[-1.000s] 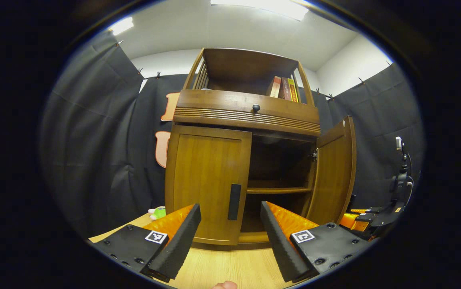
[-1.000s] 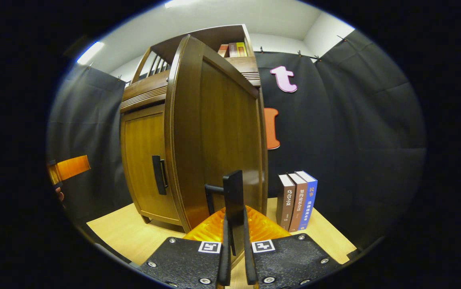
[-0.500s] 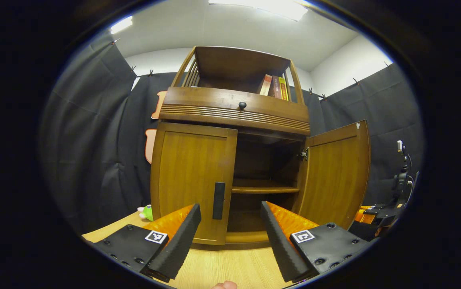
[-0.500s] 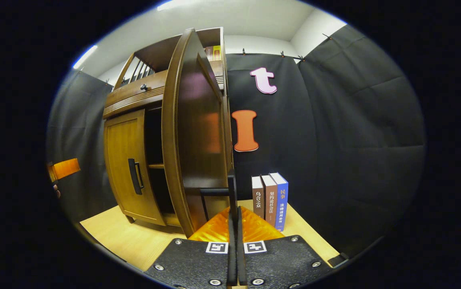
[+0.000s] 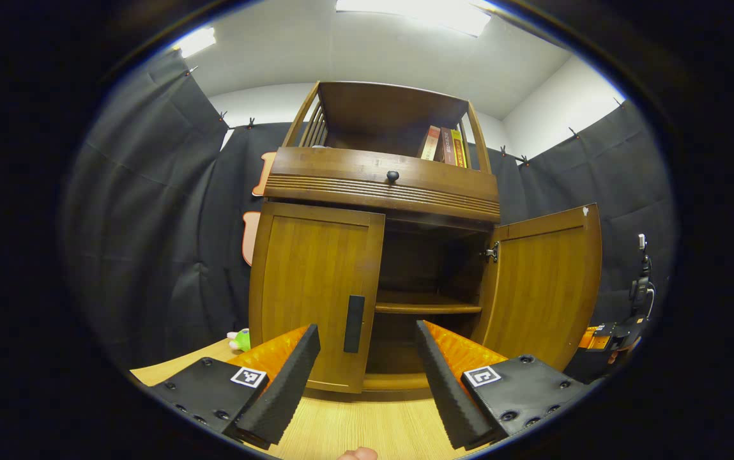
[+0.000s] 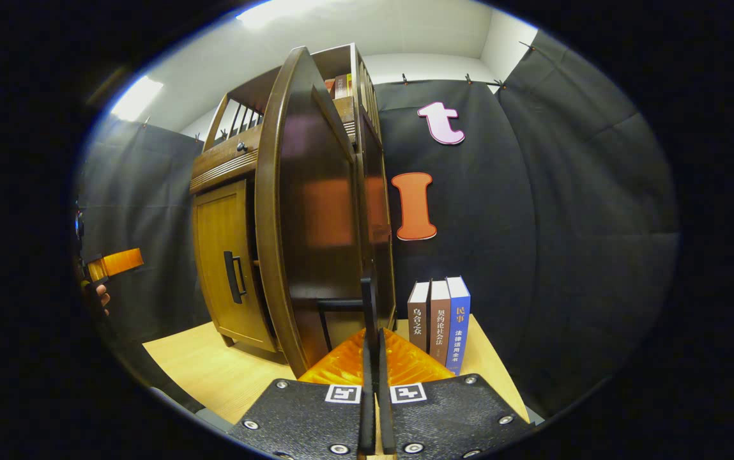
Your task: Open the right door of the double-door shoe cabinet with the right hand, and open the left door with the left hand.
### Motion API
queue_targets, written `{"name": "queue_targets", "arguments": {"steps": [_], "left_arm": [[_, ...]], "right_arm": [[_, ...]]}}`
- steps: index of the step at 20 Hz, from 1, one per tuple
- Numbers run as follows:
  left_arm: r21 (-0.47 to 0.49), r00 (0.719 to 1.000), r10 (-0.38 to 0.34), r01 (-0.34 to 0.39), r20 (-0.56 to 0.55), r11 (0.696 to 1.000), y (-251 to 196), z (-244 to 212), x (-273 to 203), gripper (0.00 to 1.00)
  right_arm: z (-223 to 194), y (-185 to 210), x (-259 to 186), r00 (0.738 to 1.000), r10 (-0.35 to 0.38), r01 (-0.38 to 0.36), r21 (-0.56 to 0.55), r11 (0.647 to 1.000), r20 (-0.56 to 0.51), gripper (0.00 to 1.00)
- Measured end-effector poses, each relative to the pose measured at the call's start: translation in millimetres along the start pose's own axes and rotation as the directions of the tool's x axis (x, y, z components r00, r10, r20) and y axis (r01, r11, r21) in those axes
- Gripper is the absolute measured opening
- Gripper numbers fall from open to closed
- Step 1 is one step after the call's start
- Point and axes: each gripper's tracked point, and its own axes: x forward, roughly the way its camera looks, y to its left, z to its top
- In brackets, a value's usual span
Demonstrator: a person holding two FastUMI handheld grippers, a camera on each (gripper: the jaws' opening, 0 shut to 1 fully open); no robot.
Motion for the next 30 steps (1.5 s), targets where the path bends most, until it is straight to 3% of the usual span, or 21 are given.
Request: {"name": "queue_targets", "arguments": {"steps": [3, 4, 5, 6, 7, 8, 9, 10, 15, 16, 17, 21, 22, 23, 26, 27, 28, 29, 30], "left_arm": [[0.021, 1.000, 0.013, -0.013, 0.009, 1.000, 2.2, 0.8, 1.0, 0.95], [0.019, 1.000, 0.017, -0.017, 0.012, 1.000, 2.3, 2.1, 0.3, 0.95], [0.012, 1.000, 0.019, -0.019, 0.012, 1.000, 1.7, 2.5, 1.1, 0.95], [0.003, 1.000, 0.011, -0.011, 0.007, 1.000, -1.3, -0.3, 2.4, 0.95], [-0.003, 1.000, 0.006, -0.006, -0.001, 1.000, -3.3, -2.3, 4.3, 0.95], [-0.003, 1.000, 0.004, -0.004, -0.003, 1.000, -1.6, -3.8, 6.0, 0.95], [-0.003, 1.000, -0.001, 0.001, -0.001, 1.000, -2.6, -3.5, 8.3, 0.95], [-0.003, 1.000, -0.005, 0.005, 0.010, 1.000, -3.4, -1.9, 11.3, 0.95], [0.009, 1.000, -0.013, 0.013, 0.001, 1.000, -3.6, -11.7, 26.9, 0.94], [0.009, 1.000, -0.015, 0.015, -0.012, 1.000, -3.5, -16.0, 29.8, 0.94], [0.007, 0.999, -0.015, 0.015, -0.028, 1.000, -2.8, -20.7, 32.7, 0.94], [0.017, 0.998, -0.001, 0.002, -0.068, 1.000, 5.4, -30.2, 39.1, 0.99], [0.024, 0.998, 0.003, -0.001, -0.067, 1.000, 9.6, -31.3, 42.0, 0.94], [0.026, 0.999, 0.002, -0.001, -0.053, 1.000, 13.7, -29.9, 46.3, 0.94], [0.048, 1.000, -0.002, 0.002, -0.006, 0.999, 22.4, -25.4, 69.8, 0.94], [0.062, 1.000, 0.006, -0.005, -0.008, 0.998, 26.0, -28.1, 78.0, 0.99], [0.069, 1.000, 0.015, -0.014, -0.018, 0.998, 30.5, -33.3, 85.7, 0.98], [0.063, 1.000, 0.021, -0.020, -0.023, 0.998, 33.2, -36.5, 90.9, 0.97], [0.052, 0.999, 0.027, -0.026, -0.024, 0.998, 35.1, -39.2, 95.2, 0.96]], "right_arm": [[-1.2, -1.3, -5.2, 1.000, 0.009, -0.008, 0.090, 0.996, -0.016, 0.06], [-0.7, -2.1, -6.5, 1.000, -0.007, 0.008, 0.089, 0.996, -0.015, 0.18], [-1.2, -0.2, -10.8, 1.000, -0.024, 0.025, 0.081, 0.996, -0.018, 0.07], [-0.6, 0.5, -14.4, 0.999, -0.043, 0.044, 0.067, 0.997, -0.016, 0.17], [-0.1, 0.6, -20.3, 0.998, -0.064, 0.065, 0.054, 0.996, -0.013, 0.17], [1.1, 0.4, -27.0, 0.997, -0.075, 0.075, 0.052, 0.996, -0.004, 0.06], [1.4, 2.6, -34.0, 0.997, -0.077, 0.077, 0.056, 0.995, 0.004, 0.17], [0.4, 2.0, -39.3, 0.996, -0.088, 0.088, 0.067, 0.994, 0.006, 0.06], [3.5, 3.3, -80.6, 0.981, -0.193, 0.192, 0.055, 0.980, 0.012, 0.03], [6.5, 14.1, -88.2, 0.980, -0.200, 0.199, 0.056, 0.978, 0.018, 0.15], [7.7, 26.8, -94.3, 0.979, -0.201, 0.200, 0.059, 0.978, 0.020, 0.01], [2.2, 75.3, -90.9, 0.983, -0.185, 0.186, 0.114, 0.976, -0.018, 0.00], [2.9, 90.1, -84.3, 0.987, -0.161, 0.162, 0.137, 0.977, -0.015, 0.17], [6.9, 102.4, -78.1, 0.991, -0.131, 0.130, 0.151, 0.980, -0.004, 0.02], [12.0, 119.9, -66.1, 0.995, -0.099, 0.096, 0.121, 0.988, 0.021, 0.03], [13.0, 124.5, -63.4, 0.995, -0.096, 0.093, 0.103, 0.990, 0.029, 0.21], [14.3, 125.4, -61.4, 0.994, -0.102, 0.099, 0.089, 0.991, 0.036, 0.09], [17.1, 127.8, -61.8, 0.994, -0.105, 0.101, 0.077, 0.992, 0.043, 0.11], [17.4, 130.8, -62.3, 0.993, -0.105, 0.103, 0.065, 0.993, 0.043, 0.34]]}}
